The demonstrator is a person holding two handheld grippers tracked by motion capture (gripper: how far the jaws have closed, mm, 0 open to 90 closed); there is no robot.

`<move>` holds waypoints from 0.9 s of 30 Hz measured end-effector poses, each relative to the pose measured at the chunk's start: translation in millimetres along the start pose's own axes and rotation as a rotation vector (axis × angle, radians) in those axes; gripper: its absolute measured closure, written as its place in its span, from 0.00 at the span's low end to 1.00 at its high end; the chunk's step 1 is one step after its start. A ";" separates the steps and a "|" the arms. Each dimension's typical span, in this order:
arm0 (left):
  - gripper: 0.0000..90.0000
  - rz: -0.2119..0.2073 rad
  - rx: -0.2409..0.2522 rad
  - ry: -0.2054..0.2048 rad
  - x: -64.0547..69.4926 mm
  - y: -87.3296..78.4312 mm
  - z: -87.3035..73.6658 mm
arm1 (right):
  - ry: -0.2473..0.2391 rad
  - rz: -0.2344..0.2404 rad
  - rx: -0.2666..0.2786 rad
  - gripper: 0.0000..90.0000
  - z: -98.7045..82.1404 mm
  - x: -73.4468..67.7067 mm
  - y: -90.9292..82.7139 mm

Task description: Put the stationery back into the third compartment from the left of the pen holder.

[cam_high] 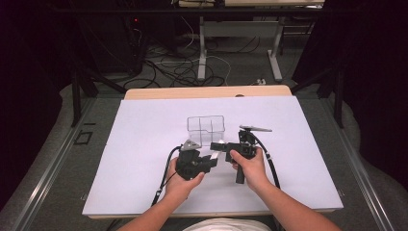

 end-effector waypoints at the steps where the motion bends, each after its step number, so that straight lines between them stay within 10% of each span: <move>1: 0.79 -0.002 -0.007 -0.004 0.1 0.0 -0.5 | 0.010 0.008 -0.001 0.70 -0.1 -0.4 0.1; 27: 0.78 -0.005 -0.021 0.001 -0.3 3.1 -4.1 | 0.033 0.013 -0.027 0.73 -1.3 -0.1 0.8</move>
Point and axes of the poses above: each handheld gripper's, and its own axes: y roughly forward along the jaws, z roughly out of its top, x roughly to its right, the point moved 5 cm from there along y, roughly forward along the jaws, and after that the axes turned 3 degrees about x, right-handed, at the moved point
